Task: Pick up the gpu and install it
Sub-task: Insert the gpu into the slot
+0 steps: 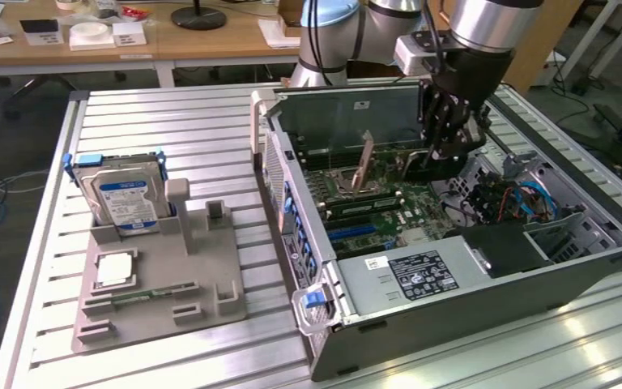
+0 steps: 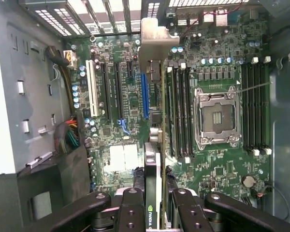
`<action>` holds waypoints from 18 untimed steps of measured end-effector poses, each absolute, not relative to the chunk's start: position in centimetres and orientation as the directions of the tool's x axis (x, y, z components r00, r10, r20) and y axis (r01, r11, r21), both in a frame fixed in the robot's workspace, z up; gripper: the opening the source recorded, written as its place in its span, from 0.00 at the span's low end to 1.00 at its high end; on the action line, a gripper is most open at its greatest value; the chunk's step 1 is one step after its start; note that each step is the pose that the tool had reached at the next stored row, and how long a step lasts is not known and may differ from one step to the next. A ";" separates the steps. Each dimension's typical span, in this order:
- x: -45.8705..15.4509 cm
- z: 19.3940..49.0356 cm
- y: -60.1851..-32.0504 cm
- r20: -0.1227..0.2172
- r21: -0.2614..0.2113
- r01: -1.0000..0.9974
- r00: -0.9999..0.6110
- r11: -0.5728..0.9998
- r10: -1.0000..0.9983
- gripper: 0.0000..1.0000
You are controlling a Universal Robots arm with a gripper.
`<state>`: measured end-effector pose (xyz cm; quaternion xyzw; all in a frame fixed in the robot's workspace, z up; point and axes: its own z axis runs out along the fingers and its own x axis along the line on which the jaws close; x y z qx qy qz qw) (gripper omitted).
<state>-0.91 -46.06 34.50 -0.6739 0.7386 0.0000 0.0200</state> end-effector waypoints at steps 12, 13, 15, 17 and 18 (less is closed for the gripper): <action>-0.9 33.7 -46.0 -0.025 -0.027 -0.998 -0.057 0.058 -0.998 0.27; -0.9 33.7 -46.0 -0.025 -0.027 -0.998 -0.057 0.058 -0.998 0.27; -0.9 33.7 -46.0 -0.025 -0.027 -0.998 -0.057 0.058 -0.998 0.27; -1.0 33.7 -46.0 -0.025 -0.027 -0.998 -0.057 0.058 -0.998 0.27; -1.1 33.6 -45.9 -0.025 -0.027 -0.998 -0.057 0.058 -0.998 0.27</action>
